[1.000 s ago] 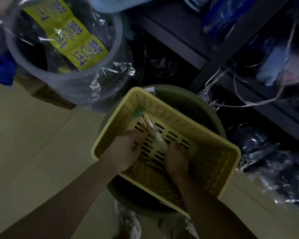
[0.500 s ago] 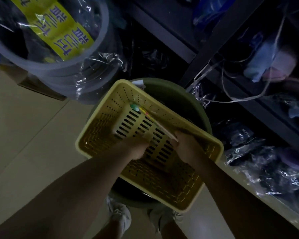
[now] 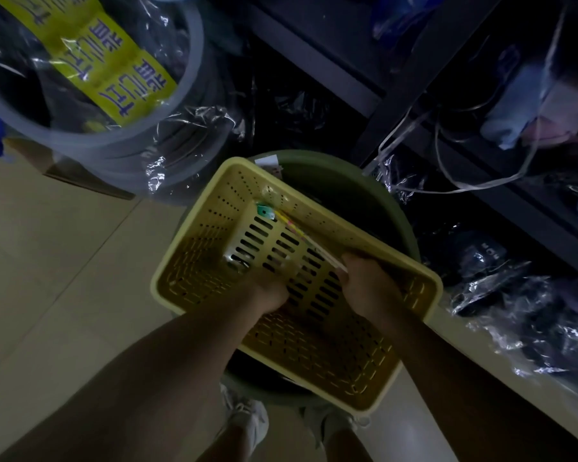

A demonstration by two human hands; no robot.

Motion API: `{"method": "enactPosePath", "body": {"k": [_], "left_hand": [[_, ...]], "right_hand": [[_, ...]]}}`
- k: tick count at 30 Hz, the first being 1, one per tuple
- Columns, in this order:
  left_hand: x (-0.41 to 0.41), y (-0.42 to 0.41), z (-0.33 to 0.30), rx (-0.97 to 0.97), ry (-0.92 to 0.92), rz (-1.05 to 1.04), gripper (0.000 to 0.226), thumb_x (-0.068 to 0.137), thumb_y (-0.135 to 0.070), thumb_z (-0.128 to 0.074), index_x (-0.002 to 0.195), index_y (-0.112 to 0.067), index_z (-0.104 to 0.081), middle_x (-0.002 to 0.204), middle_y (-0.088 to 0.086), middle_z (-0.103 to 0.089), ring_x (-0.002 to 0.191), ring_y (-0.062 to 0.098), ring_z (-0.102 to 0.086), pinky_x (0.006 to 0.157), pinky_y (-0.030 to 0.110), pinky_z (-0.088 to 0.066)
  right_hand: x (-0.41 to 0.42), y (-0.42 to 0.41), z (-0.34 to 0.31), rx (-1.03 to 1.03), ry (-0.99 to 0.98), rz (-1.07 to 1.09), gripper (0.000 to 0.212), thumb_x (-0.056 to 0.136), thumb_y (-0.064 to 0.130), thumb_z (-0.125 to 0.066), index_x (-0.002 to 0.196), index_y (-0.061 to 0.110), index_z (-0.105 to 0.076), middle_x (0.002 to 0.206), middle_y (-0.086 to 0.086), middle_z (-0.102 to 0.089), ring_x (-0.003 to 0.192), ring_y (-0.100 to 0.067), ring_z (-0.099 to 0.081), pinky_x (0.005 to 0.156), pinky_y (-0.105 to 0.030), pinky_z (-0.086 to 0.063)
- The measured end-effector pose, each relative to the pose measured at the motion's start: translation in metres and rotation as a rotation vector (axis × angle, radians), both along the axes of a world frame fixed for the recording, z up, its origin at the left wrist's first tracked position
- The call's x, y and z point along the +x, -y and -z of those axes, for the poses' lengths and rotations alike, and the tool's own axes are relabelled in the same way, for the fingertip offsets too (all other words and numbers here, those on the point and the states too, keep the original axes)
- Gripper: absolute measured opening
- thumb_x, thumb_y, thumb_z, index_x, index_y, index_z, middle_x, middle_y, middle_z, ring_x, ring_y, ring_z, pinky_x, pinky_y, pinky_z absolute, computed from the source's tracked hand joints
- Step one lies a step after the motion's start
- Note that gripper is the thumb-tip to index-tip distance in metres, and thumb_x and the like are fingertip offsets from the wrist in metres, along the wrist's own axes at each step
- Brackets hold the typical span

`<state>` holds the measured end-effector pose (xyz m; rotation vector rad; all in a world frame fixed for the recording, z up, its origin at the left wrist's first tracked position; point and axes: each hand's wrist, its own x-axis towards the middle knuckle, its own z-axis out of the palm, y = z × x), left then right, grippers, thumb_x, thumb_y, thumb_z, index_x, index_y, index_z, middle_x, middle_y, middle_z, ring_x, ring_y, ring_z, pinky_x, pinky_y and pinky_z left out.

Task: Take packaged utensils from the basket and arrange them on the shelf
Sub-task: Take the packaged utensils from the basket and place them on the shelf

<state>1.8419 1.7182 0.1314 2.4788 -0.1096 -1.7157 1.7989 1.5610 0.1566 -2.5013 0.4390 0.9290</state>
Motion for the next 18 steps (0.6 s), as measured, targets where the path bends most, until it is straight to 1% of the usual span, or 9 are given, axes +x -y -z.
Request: {"method": "enactPosePath", "body": {"k": [4, 6, 8, 10, 12, 13, 15, 16, 18], "left_hand": [[0.004, -0.004, -0.004, -0.051, 0.104, 0.067, 0.032, 0.096, -0.031, -0.035, 0.103, -0.007, -0.055, 0.079, 0.005, -0.052, 0.064, 0.01, -0.049, 0.051, 0.019, -0.034], [0.009, -0.009, -0.01, -0.08, 0.128, 0.204, 0.033, 0.094, -0.036, -0.04, 0.109, -0.01, -0.054, 0.096, 0.009, -0.058, 0.078, 0.015, -0.057, 0.058, 0.021, -0.04], [0.015, -0.014, -0.024, -0.138, 0.178, 0.262, 0.029, 0.093, -0.034, -0.045, 0.112, -0.014, -0.054, 0.099, 0.009, -0.061, 0.079, 0.017, -0.059, 0.056, 0.021, -0.041], [0.022, -0.02, -0.047, -0.224, 0.203, 0.158, 0.024, 0.091, -0.034, -0.048, 0.106, -0.017, -0.056, 0.093, 0.005, -0.063, 0.073, 0.014, -0.059, 0.053, 0.021, -0.041], [0.024, -0.027, -0.079, -0.332, 0.236, -0.008, 0.019, 0.089, -0.037, -0.053, 0.087, -0.019, -0.056, 0.079, 0.0, -0.061, 0.063, 0.01, -0.056, 0.05, 0.019, -0.038], [0.023, -0.032, -0.098, -0.381, 0.241, -0.075, 0.022, 0.087, -0.038, -0.055, 0.076, -0.02, -0.053, 0.069, -0.002, -0.057, 0.057, 0.007, -0.053, 0.047, 0.017, -0.035], [0.017, -0.042, -0.139, -0.469, 0.219, -0.206, 0.032, 0.085, -0.037, -0.06, 0.062, -0.019, -0.046, 0.054, -0.007, -0.048, 0.045, 0.003, -0.046, 0.043, 0.017, -0.031], [0.013, -0.045, -0.16, -0.52, 0.171, -0.288, 0.033, 0.084, -0.034, -0.061, 0.062, -0.015, -0.046, 0.049, -0.008, -0.046, 0.039, 0.001, -0.043, 0.041, 0.018, -0.03], [0.007, -0.045, -0.2, -0.637, 0.053, -0.513, 0.027, 0.087, -0.024, -0.059, 0.067, -0.009, -0.047, 0.036, -0.006, -0.044, 0.027, 0.001, -0.037, 0.033, 0.016, -0.029]], "right_hand": [[0.0, -0.001, 0.004, -0.023, -0.005, -0.006, 0.017, 0.097, 0.025, -0.041, 0.107, 0.016, -0.052, 0.104, -0.006, -0.064, 0.078, -0.015, -0.057, 0.062, -0.025, -0.044], [0.002, -0.003, 0.002, -0.01, -0.008, 0.006, 0.018, 0.097, 0.024, -0.042, 0.108, 0.015, -0.053, 0.104, -0.007, -0.063, 0.08, -0.016, -0.056, 0.064, -0.027, -0.044], [0.003, -0.005, -0.008, 0.032, -0.026, 0.045, 0.021, 0.096, 0.027, -0.044, 0.108, 0.014, -0.055, 0.101, -0.006, -0.063, 0.08, -0.015, -0.054, 0.063, -0.026, -0.044], [0.005, -0.006, -0.025, 0.088, -0.01, 0.096, 0.027, 0.095, 0.034, -0.044, 0.107, 0.015, -0.059, 0.087, -0.001, -0.058, 0.077, -0.015, -0.053, 0.055, -0.023, -0.038], [0.006, -0.007, -0.051, 0.18, 0.033, 0.138, 0.029, 0.093, 0.041, -0.046, 0.098, 0.017, -0.063, 0.075, 0.005, -0.052, 0.071, -0.015, -0.053, 0.049, -0.021, -0.03], [0.004, -0.006, -0.067, 0.226, 0.061, 0.155, 0.028, 0.092, 0.043, -0.048, 0.088, 0.02, -0.063, 0.068, 0.006, -0.049, 0.067, -0.015, -0.051, 0.049, -0.021, -0.03], [-0.004, -0.001, -0.103, 0.295, 0.109, 0.181, 0.033, 0.09, 0.043, -0.052, 0.063, 0.024, -0.051, 0.056, 0.006, -0.04, 0.055, -0.011, -0.044, 0.051, -0.025, -0.029], [-0.009, 0.002, -0.123, 0.33, 0.129, 0.2, 0.036, 0.089, 0.042, -0.054, 0.059, 0.023, -0.05, 0.052, 0.005, -0.039, 0.051, -0.011, -0.041, 0.051, -0.025, -0.029], [-0.019, 0.009, -0.168, 0.446, 0.158, 0.28, 0.032, 0.09, 0.033, -0.057, 0.065, 0.013, -0.061, 0.049, 0.004, -0.044, 0.047, -0.01, -0.044, 0.05, -0.023, -0.035]]}}
